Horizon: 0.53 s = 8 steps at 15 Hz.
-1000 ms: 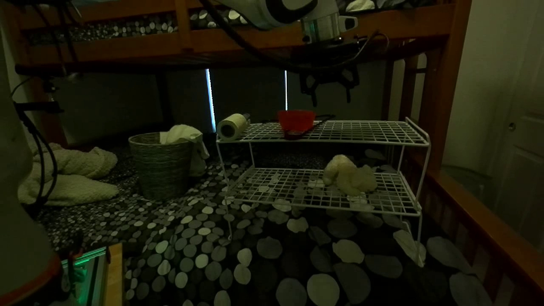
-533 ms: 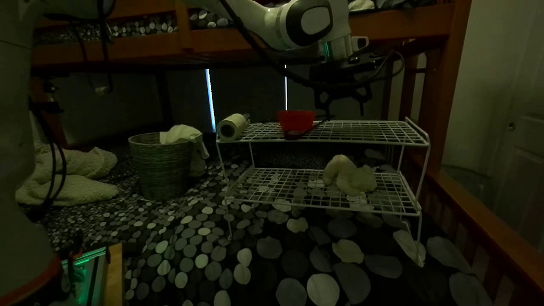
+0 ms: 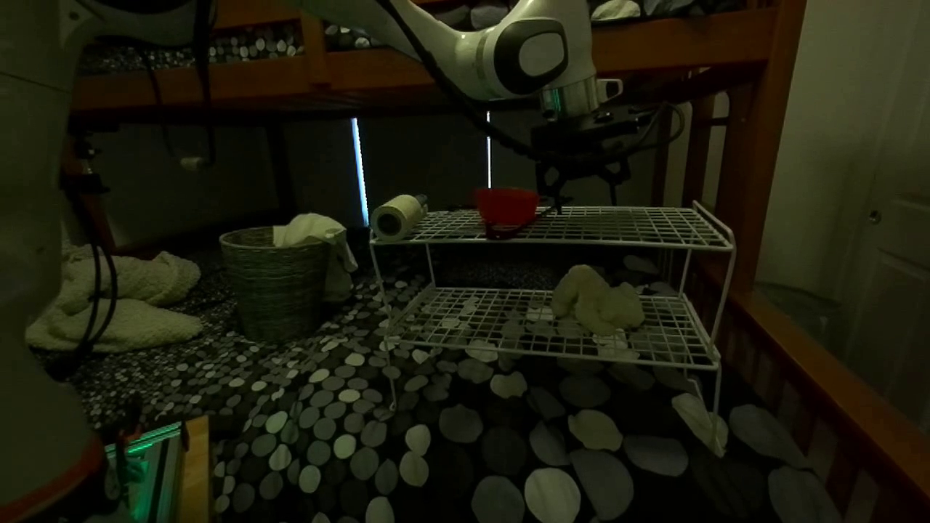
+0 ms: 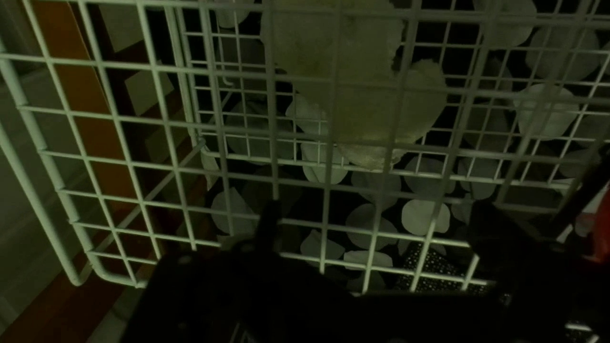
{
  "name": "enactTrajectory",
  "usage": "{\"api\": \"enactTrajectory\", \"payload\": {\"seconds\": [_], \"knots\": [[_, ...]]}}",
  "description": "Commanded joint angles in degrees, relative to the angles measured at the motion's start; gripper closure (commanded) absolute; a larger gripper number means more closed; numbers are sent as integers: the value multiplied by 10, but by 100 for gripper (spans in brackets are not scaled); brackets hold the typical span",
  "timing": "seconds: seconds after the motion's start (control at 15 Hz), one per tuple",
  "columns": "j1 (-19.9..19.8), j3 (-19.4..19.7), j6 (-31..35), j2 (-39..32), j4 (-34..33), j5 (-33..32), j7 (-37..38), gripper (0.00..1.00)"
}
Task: Turn the white rack to the right
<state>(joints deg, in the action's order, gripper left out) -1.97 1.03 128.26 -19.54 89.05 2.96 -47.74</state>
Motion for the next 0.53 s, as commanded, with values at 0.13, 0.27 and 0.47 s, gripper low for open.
{"api": "enactTrajectory", "payload": {"seconds": [0.13,0.27,0.47], "knots": [[-14,-6,-2,-14,-11,-42,8,0],[-17,-8,-10,-8,-6,-41,9,0],[-15,-10,-2,-2,5,-37,22,0]]}}
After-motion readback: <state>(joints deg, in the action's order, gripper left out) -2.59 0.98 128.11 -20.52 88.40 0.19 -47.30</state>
